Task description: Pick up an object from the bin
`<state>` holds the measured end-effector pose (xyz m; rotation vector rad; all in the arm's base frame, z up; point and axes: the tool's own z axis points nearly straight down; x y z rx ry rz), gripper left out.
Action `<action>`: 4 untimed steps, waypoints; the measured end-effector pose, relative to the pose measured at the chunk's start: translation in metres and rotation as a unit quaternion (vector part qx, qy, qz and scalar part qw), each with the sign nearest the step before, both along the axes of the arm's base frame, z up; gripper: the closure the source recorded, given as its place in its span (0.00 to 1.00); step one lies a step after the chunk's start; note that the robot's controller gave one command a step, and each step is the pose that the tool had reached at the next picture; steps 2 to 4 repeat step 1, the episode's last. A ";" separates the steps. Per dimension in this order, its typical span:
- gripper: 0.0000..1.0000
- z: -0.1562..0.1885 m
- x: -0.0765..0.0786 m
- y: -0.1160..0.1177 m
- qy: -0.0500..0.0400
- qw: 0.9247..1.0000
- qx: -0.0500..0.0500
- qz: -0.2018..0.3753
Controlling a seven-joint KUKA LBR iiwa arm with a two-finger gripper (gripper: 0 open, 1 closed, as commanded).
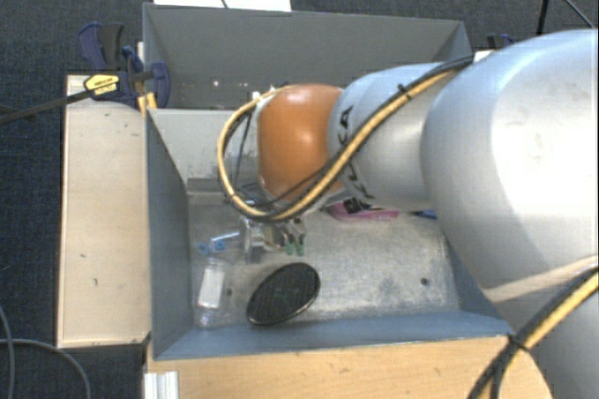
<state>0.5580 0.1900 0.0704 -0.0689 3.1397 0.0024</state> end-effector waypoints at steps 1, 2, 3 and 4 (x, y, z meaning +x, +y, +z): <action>1.00 0.140 -0.014 0.009 -0.004 1.000 0.001 0.028; 1.00 0.140 -0.014 0.009 -0.004 1.000 0.001 0.028; 1.00 0.140 -0.014 0.009 -0.004 1.000 0.001 0.028; 1.00 0.140 -0.014 0.009 -0.004 1.000 0.001 0.028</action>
Offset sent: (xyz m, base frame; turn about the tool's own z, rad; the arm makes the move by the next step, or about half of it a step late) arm -0.0164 0.0087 0.1350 -0.0609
